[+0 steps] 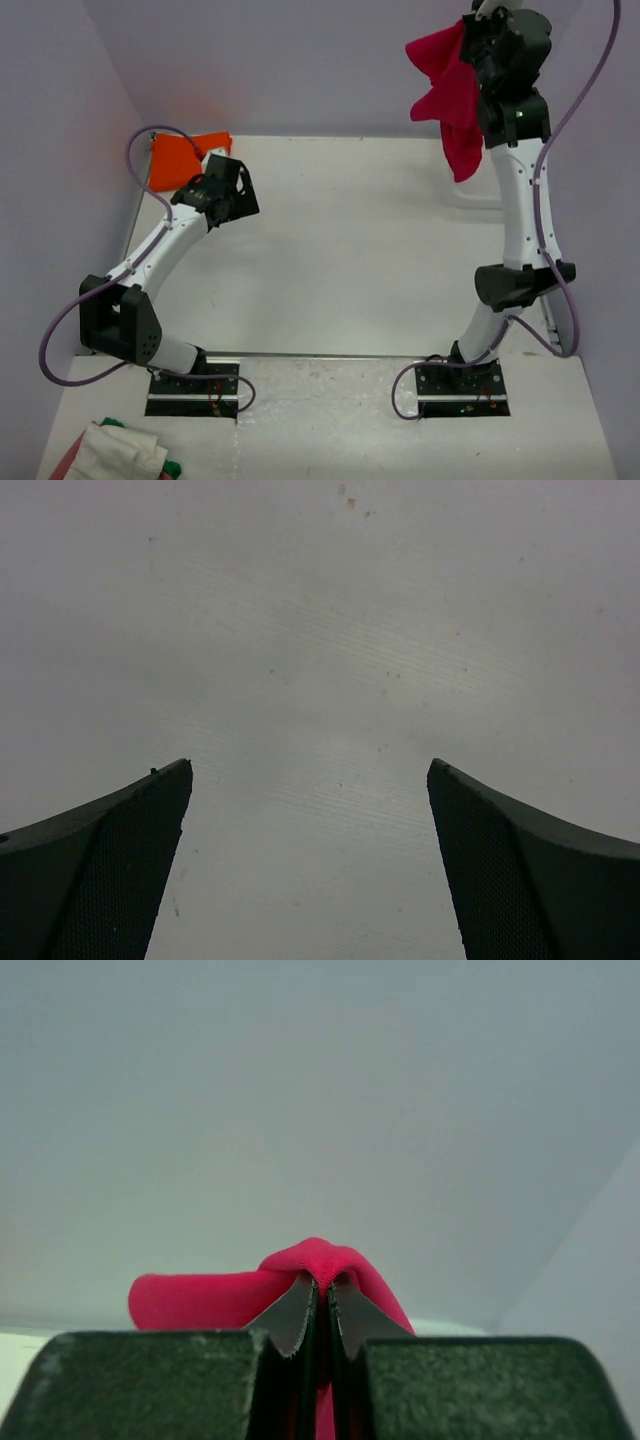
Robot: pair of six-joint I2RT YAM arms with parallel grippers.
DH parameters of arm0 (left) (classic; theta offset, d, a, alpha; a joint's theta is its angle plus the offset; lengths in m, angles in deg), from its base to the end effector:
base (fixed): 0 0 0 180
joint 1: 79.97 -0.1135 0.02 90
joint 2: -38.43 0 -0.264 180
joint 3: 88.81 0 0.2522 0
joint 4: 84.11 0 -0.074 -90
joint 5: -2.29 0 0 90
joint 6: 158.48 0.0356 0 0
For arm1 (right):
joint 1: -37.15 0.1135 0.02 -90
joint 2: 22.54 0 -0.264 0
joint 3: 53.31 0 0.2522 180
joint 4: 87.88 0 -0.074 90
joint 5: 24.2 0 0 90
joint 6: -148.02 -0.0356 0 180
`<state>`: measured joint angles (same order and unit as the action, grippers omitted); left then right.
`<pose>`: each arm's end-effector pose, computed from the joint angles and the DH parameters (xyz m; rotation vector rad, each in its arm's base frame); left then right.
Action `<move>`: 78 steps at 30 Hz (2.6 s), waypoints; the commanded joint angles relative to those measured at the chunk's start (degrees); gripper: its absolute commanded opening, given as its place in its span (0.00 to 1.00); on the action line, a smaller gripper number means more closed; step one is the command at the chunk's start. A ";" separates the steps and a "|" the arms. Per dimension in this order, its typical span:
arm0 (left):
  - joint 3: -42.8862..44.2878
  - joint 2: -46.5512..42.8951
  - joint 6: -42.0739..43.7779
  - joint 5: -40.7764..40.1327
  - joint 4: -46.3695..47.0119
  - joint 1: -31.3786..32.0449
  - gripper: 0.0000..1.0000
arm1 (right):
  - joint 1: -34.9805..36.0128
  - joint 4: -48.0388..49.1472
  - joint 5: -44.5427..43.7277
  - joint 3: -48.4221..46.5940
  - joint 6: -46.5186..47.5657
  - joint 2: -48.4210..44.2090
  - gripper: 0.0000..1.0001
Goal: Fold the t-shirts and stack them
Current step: Move the tshirt to the center of the board
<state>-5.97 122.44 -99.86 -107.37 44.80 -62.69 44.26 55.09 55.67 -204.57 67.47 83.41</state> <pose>0.3000 -0.0808 0.2859 -0.4369 2.3714 0.0411 0.3757 0.0406 0.5623 -0.0606 1.4292 -0.1597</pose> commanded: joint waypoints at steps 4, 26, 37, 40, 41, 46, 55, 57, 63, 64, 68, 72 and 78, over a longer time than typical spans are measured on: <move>2.56 -7.61 1.92 9.24 2.49 0.39 1.00 | 9.66 -3.18 6.78 -2.86 5.23 -13.13 0.00; -36.20 -5.61 -40.75 70.90 113.66 16.02 0.00 | 21.89 -20.23 20.95 -5.68 -8.58 -25.27 0.00; -17.76 -20.65 -1.16 53.41 48.92 16.30 1.00 | 21.98 -22.88 16.63 -3.75 -5.76 -25.09 0.00; -18.88 -17.66 -1.40 54.55 52.42 16.38 1.00 | 22.07 -23.14 18.83 -3.84 -6.99 -25.35 0.00; -19.33 -17.30 -1.41 54.55 55.05 16.30 1.00 | 21.98 -23.31 19.35 -3.75 -7.25 -25.53 0.00; -18.99 -14.76 3.59 51.22 56.31 15.95 1.00 | 22.15 -25.42 23.39 -3.22 -8.92 -26.14 0.00; -13.36 -5.52 2.29 58.51 59.39 9.02 1.00 | 23.12 -25.68 27.53 -1.02 -11.03 -30.54 0.00; -13.62 -7.00 2.46 53.54 55.53 8.13 1.00 | 23.21 -27.88 28.32 -2.78 -11.12 -29.84 0.00; -11.18 -17.45 0.35 16.82 31.19 7.95 1.00 | 26.27 -27.62 33.78 3.97 -13.06 -31.07 0.00; -10.46 -18.69 0.79 13.54 28.65 8.03 1.00 | 30.03 -27.88 32.29 4.59 -12.45 -31.24 0.00; -6.77 -25.20 0.26 -0.88 18.19 8.03 1.00 | 40.15 -30.51 23.16 5.83 -10.51 -30.46 0.00; -0.37 -29.24 0.00 -13.09 11.58 7.95 1.00 | 46.66 -31.57 18.05 5.74 -9.89 -29.58 0.00; 2.47 -31.18 2.19 -15.14 8.84 7.95 1.00 | 52.74 -31.49 12.51 7.06 -7.61 -28.61 0.00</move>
<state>-4.46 91.23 -99.07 -117.01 58.36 -54.47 95.56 20.87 72.74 -197.35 57.83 55.70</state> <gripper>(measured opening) 0.997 0.008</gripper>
